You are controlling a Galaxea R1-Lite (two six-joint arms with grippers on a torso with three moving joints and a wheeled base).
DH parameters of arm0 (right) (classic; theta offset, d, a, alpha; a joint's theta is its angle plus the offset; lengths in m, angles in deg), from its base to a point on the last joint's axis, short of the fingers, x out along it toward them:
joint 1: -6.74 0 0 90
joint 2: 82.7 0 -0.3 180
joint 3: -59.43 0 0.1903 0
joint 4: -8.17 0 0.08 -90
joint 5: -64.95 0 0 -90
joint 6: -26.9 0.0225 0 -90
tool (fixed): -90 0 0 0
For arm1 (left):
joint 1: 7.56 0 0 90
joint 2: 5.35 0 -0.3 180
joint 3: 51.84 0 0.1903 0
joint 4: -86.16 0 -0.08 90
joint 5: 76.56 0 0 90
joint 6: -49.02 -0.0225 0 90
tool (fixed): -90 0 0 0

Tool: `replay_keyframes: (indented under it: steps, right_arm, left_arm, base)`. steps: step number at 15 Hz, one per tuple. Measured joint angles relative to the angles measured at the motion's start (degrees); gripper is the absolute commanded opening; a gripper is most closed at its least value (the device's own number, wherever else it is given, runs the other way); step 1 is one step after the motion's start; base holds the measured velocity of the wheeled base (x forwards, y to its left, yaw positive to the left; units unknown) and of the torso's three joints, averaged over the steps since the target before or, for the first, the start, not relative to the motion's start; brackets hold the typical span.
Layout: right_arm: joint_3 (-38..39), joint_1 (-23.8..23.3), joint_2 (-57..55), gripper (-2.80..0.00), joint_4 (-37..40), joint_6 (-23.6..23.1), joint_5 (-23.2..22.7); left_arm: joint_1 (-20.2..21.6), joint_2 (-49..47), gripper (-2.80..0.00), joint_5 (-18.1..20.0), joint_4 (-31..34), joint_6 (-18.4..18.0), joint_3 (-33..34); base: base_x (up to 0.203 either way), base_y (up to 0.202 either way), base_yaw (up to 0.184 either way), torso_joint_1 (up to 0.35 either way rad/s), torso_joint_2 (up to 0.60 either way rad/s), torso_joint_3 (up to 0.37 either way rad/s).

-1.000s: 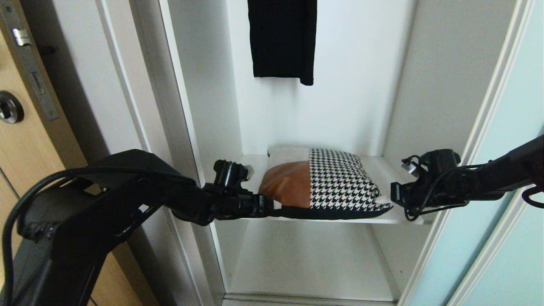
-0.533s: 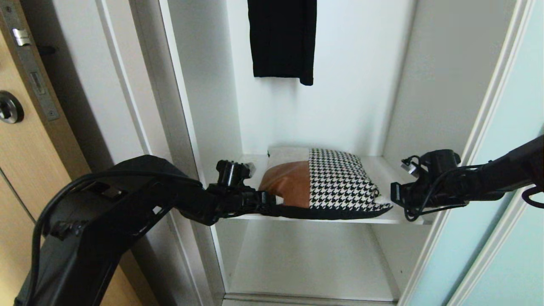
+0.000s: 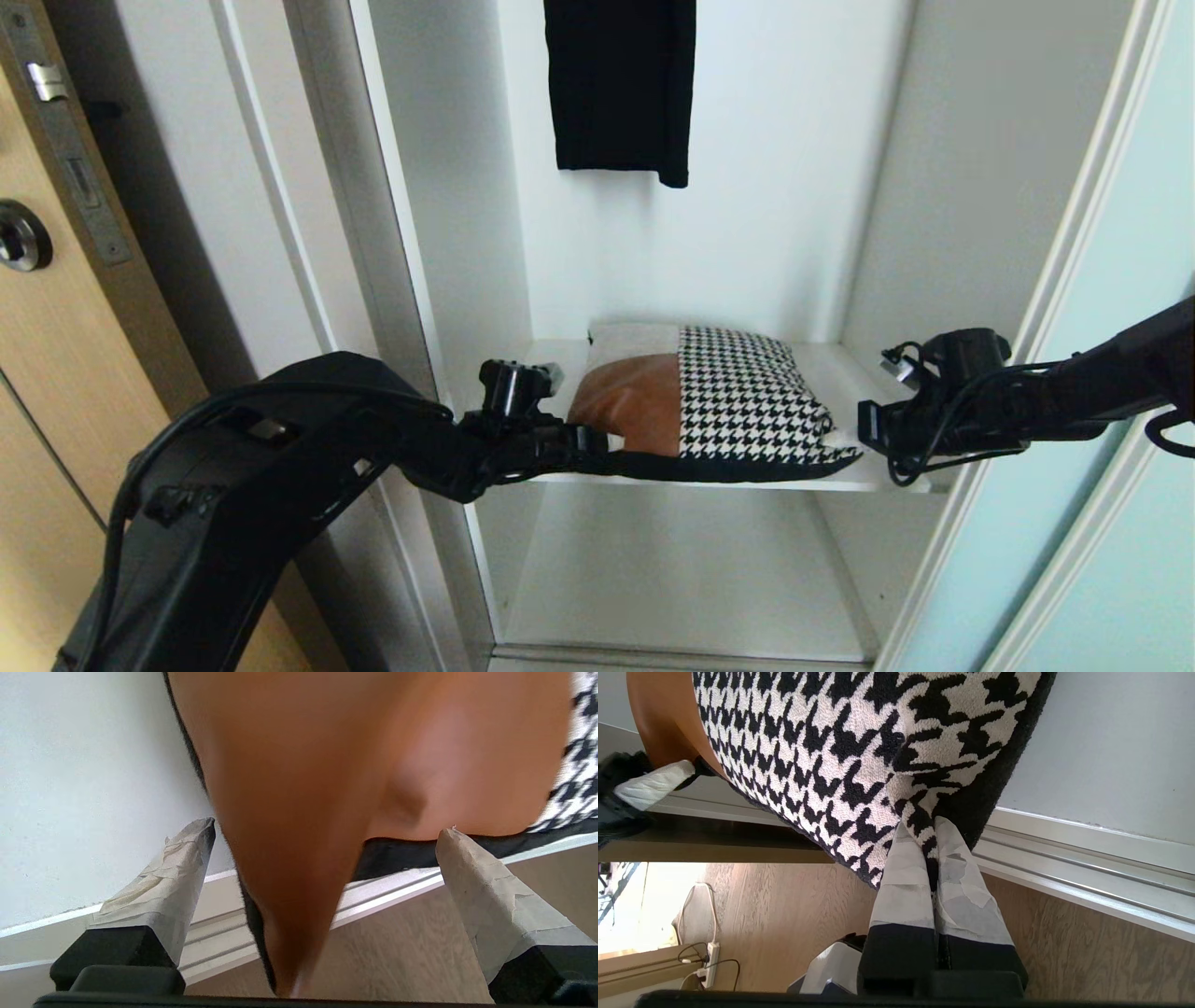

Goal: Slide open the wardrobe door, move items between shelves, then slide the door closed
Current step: Place the pillow on the lower shelf

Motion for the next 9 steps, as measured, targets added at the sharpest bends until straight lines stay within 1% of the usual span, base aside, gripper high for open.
replay_keyframes:
  steps: [1, 4, 5, 7, 8, 9]
  right_arm:
    - [0.0, 0.02, -0.07, -2.8, 0.0, 0.0, 0.01]
    - [0.0, 0.02, -0.2, -2.8, 0.0, 0.0, 0.02]
    - [0.0, 0.02, -0.24, -2.8, -0.05, 0.0, 0.0]
    - [0.02, 0.05, -0.46, -2.8, -0.07, 0.0, -0.05]
    - [0.02, 0.05, -0.46, -2.8, -0.07, -0.06, -0.07]
    - [0.02, 0.07, -0.44, -2.8, -0.1, -0.09, -0.09]
  left_arm:
    - [0.07, -0.28, -2.8, 0.0, -0.04, 0.02, -0.12]
    - [0.18, -0.91, -2.8, -0.77, 0.09, 0.06, -1.62]
    - [0.22, -1.31, -2.8, -1.95, 0.07, 0.19, -2.75]
    - [0.22, -2.43, -2.8, -6.35, 0.1, 0.61, -5.24]
    - [0.21, -2.8, -2.8, -7.3, 0.45, 0.61, -5.64]
    - [0.18, -3.02, -2.8, -7.36, 0.85, 0.61, -5.62]
  base:
    - [0.0, 0.0, 0.0, 0.0, 0.0, 0.0]
    - [0.0, 0.0, 0.0, 0.0, 0.0, 0.0]
    - [0.0, 0.0, 0.0, 0.0, 0.0, 0.0]
    - [0.0, 0.0, 0.0, 0.0, 0.0, 0.0]
    - [0.0, 0.0, 0.0, 0.0, 0.0, 0.0]
    - [0.0, 0.0, 0.0, 0.0, 0.0, 0.0]
